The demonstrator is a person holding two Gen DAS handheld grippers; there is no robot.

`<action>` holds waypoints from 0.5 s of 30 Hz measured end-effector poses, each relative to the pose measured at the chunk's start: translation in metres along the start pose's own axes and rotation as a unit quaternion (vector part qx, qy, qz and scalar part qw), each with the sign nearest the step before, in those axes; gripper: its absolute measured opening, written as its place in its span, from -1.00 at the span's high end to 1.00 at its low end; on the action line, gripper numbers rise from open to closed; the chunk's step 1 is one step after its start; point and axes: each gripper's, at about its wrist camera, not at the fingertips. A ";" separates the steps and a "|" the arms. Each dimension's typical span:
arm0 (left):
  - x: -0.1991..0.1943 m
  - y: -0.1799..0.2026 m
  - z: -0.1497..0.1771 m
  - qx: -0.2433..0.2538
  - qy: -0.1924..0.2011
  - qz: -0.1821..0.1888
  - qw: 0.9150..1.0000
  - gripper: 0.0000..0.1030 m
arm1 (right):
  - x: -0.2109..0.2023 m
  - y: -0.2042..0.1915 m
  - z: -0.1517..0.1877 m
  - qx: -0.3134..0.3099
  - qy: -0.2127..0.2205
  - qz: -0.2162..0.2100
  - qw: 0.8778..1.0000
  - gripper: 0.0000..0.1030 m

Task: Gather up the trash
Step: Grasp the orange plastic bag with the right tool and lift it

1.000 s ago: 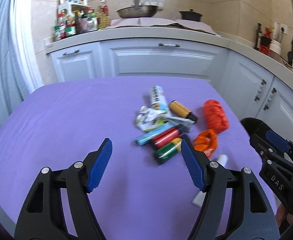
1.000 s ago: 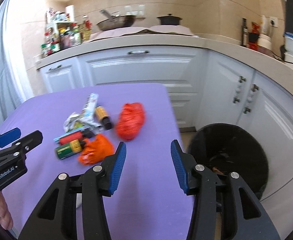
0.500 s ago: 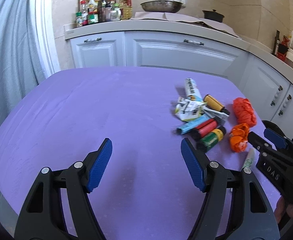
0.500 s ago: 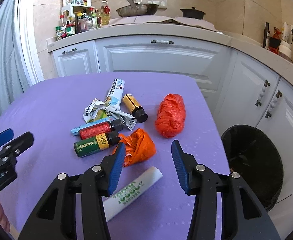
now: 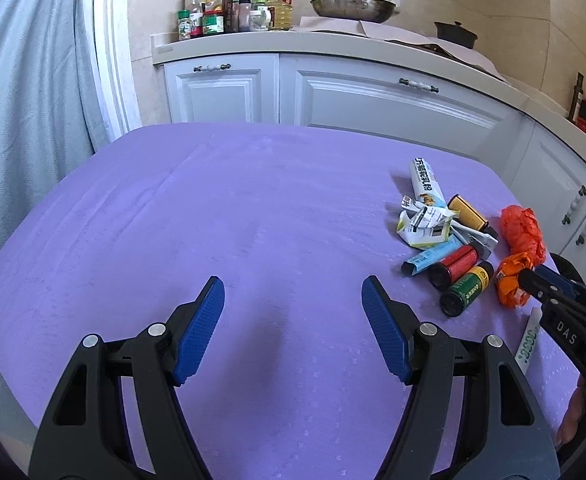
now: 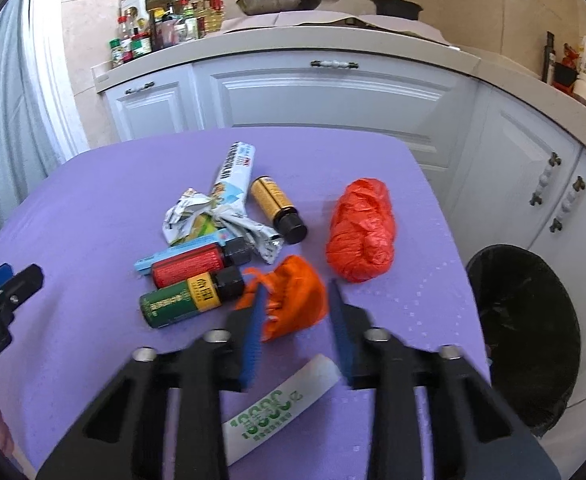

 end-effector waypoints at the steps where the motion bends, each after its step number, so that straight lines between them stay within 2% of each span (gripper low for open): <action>1: 0.000 0.002 0.001 0.001 -0.001 0.001 1.000 -0.35 | 0.000 -0.001 0.000 -0.002 0.000 0.000 1.000 0.61; 2: 0.001 0.003 0.001 0.002 -0.002 0.003 1.000 -0.35 | 0.000 -0.001 0.000 -0.003 0.001 0.000 1.000 0.64; 3: 0.001 0.006 0.002 0.004 -0.003 0.005 1.000 -0.35 | 0.000 -0.001 0.000 -0.003 0.002 -0.002 1.000 0.80; 4: 0.001 0.007 0.002 0.006 -0.004 0.005 1.000 -0.35 | 0.000 0.000 0.001 -0.002 0.002 -0.005 1.000 0.88; 15: -0.002 0.018 0.003 0.011 -0.004 0.017 1.000 -0.35 | -0.011 0.006 -0.001 0.006 0.012 -0.014 1.000 0.98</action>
Point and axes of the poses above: each gripper's, at about its wrist camera, not at the fingertips, and x roughly the way its jaws point, y to its right, z to its underside, and after that the axes turned 10 degrees about -z, right-handed
